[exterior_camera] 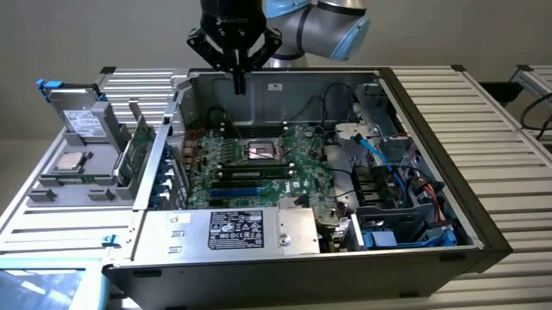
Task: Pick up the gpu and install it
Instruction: 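Reach for the gpu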
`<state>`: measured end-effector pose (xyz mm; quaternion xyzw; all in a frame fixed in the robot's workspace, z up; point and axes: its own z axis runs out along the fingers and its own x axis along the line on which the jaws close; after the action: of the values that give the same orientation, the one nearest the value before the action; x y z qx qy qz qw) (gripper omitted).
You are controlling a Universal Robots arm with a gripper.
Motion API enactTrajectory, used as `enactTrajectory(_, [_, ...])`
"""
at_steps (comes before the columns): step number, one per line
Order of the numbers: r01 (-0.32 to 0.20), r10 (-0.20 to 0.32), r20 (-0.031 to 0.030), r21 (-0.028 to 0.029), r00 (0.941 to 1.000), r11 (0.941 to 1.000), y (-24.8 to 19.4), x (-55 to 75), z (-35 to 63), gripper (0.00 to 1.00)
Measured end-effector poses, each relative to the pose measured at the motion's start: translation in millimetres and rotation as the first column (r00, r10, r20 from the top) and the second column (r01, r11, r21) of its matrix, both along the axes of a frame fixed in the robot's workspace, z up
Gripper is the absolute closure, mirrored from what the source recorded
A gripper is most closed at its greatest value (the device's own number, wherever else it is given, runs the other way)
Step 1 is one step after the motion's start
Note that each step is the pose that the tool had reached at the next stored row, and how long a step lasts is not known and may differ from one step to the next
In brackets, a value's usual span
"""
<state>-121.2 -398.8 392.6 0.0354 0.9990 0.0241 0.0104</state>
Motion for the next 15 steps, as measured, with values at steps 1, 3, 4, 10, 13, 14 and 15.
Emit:
enactTrajectory(1, [0.0, 0.0, 0.0, 0.0, 1.0, 1.0, 0.0, 0.0, 0.0, 0.88])
enactTrajectory(3, [0.0, 0.0, 0.0, 0.0, 1.0, 1.0, 0.0, 0.0, 0.0, 0.88])
enactTrajectory(4, [0.0, 0.0, 0.0, 0.0, 1.0, 1.0, 0.0, 0.0, 0.0, 0.88])
enactTrajectory(10, [0.0, 0.0, -0.0001, 0.0001, 1.0, 1.0, 0.0, -0.6, 0.0, 0.88])
enactTrajectory(13, [0.0, 0.0, -0.0022, 0.0022, 1.0, 1.0, 0.1, -9.8, 0.0, 0.88])
enactTrajectory(14, [0.0, 0.0, -0.0034, 0.003, 1.0, 1.0, 0.1, -14.4, 0.0, 0.88])
enactTrajectory(15, [0.0, 0.0, -0.0045, 0.0036, 1.0, 1.0, 0.2, -19.0, -0.1, 0.88])
